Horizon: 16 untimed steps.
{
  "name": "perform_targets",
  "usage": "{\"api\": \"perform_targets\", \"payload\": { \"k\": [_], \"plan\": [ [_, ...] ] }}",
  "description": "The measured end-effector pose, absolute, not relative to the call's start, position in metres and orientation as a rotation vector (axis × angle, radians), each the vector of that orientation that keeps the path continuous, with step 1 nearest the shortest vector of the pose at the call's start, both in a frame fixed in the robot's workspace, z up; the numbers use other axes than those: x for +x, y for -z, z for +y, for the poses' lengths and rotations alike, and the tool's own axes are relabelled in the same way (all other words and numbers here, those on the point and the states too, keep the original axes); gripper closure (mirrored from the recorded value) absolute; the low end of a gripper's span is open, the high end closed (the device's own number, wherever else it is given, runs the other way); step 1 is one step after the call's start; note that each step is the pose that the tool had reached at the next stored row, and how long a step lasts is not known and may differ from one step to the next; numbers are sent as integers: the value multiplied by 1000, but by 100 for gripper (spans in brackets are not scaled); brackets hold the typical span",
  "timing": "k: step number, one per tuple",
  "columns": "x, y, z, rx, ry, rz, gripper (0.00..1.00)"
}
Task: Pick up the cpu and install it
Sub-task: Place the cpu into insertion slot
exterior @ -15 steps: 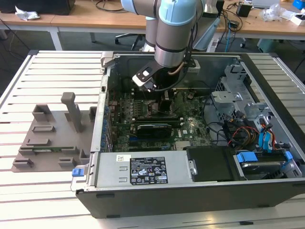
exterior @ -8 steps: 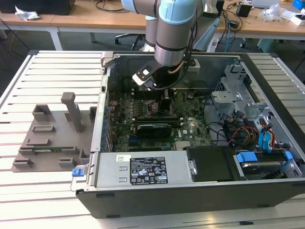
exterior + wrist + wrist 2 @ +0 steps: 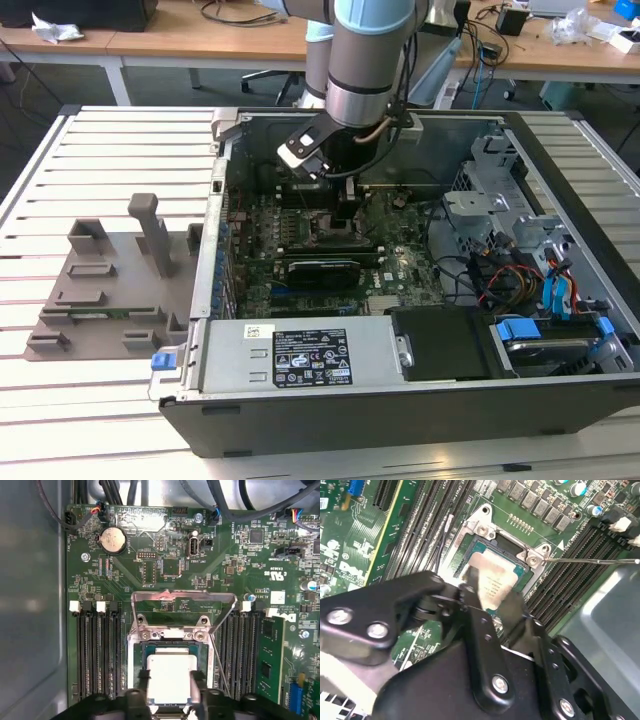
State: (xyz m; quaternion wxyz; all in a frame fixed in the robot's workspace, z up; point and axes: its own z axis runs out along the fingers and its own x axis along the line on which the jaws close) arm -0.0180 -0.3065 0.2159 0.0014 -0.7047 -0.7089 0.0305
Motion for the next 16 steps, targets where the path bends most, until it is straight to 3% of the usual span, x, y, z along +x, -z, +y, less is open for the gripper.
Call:
{"api": "perform_targets", "payload": {
  "k": [3,7,16],
  "plan": [
    [-18,-221,-307,-2212,-96,-2225,65],
    [-18,-233,-306,-2212,-96,-2225,89],
    [-18,-251,-306,-2212,-96,-2225,89]
  ]
}}
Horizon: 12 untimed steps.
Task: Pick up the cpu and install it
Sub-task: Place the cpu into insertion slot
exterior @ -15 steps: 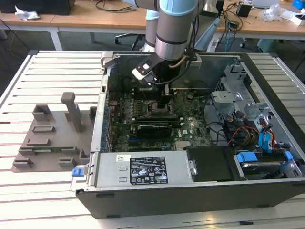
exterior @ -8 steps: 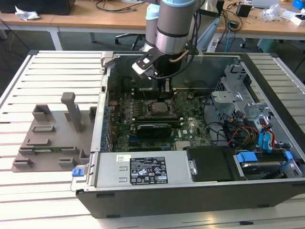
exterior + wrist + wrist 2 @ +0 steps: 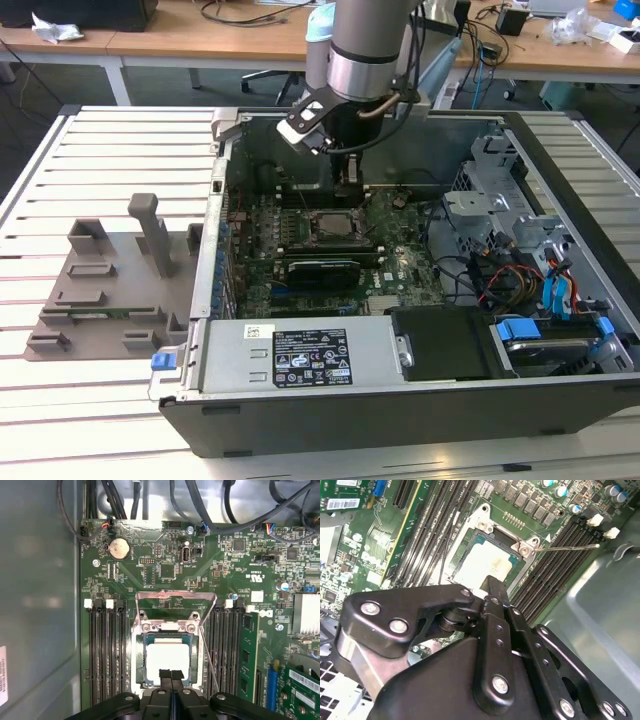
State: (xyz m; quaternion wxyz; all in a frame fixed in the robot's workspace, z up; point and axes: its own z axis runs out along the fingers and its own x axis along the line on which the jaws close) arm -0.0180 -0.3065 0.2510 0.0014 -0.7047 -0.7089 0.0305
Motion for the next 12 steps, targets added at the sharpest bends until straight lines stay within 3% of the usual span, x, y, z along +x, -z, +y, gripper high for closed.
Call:
{"api": "perform_targets", "payload": {
  "k": [12],
  "plan": [
    [-18,-274,-306,-2212,-96,-2225,89]
  ]
}}
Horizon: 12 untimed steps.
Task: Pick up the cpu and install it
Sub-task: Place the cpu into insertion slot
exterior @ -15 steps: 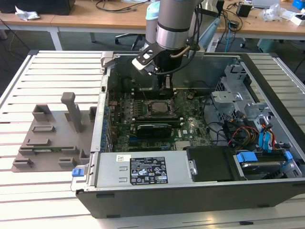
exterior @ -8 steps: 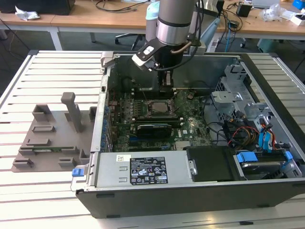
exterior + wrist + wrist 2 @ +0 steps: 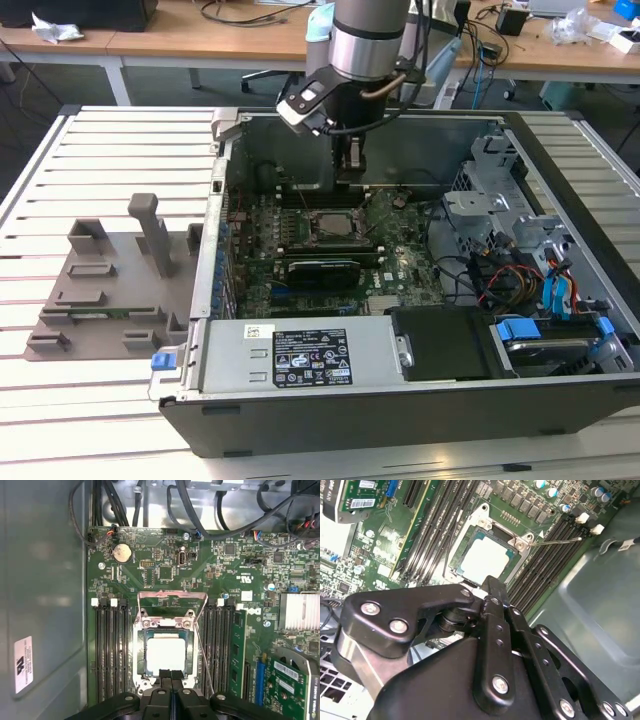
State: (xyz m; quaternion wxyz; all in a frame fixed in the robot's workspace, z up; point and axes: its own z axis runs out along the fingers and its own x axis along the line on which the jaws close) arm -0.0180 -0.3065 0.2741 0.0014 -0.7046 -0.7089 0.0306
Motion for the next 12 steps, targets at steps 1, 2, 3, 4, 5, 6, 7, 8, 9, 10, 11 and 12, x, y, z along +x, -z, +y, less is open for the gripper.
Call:
{"api": "perform_targets", "payload": {
  "k": [1,2,3,4,5,6,7,8,9,10,11,12],
  "plan": [
    [-18,-276,-307,-2212,-96,-2225,89],
    [-18,-278,-306,-2212,-96,-2225,89],
    [-18,-279,-307,-2212,-96,-2225,89],
    [-18,-282,-307,-2212,-96,-2225,89],
    [-18,-289,-307,-2212,-96,-2225,89],
    [-18,-291,-307,-2212,-96,-2225,89],
    [-18,-293,-306,-2212,-96,-2225,89],
    [-18,-296,-306,-2212,-96,-2225,89],
    [-18,-299,-307,-2212,-96,-2225,89],
    [-18,-302,-307,-2212,-96,-2225,89],
    [-18,-304,-307,-2212,-96,-2225,89],
    [-18,-306,-307,-2212,-96,-2225,89]
  ]
}}
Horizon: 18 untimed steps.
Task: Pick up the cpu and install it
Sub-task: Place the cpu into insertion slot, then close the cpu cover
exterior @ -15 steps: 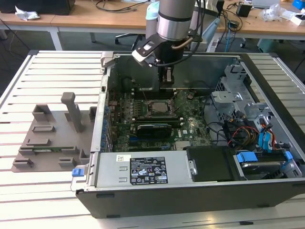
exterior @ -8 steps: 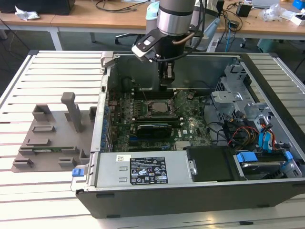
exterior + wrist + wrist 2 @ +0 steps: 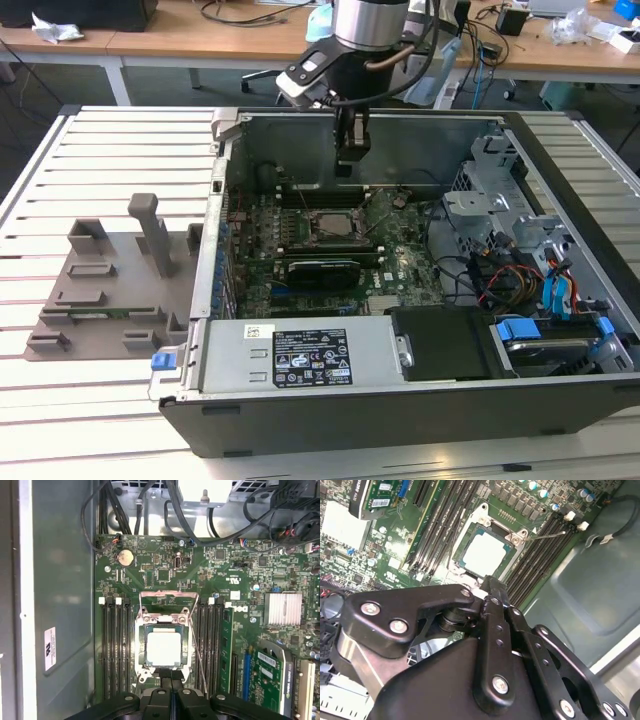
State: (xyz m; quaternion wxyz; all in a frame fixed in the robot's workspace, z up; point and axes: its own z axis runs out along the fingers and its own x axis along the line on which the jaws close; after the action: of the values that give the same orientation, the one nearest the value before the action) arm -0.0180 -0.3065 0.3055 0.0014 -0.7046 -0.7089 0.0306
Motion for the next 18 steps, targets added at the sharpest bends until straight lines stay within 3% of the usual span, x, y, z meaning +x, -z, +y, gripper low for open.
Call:
{"api": "perform_targets", "payload": {
  "k": [18],
  "plan": [
    [-18,-308,-306,-2212,-96,-2225,89]
  ]
}}
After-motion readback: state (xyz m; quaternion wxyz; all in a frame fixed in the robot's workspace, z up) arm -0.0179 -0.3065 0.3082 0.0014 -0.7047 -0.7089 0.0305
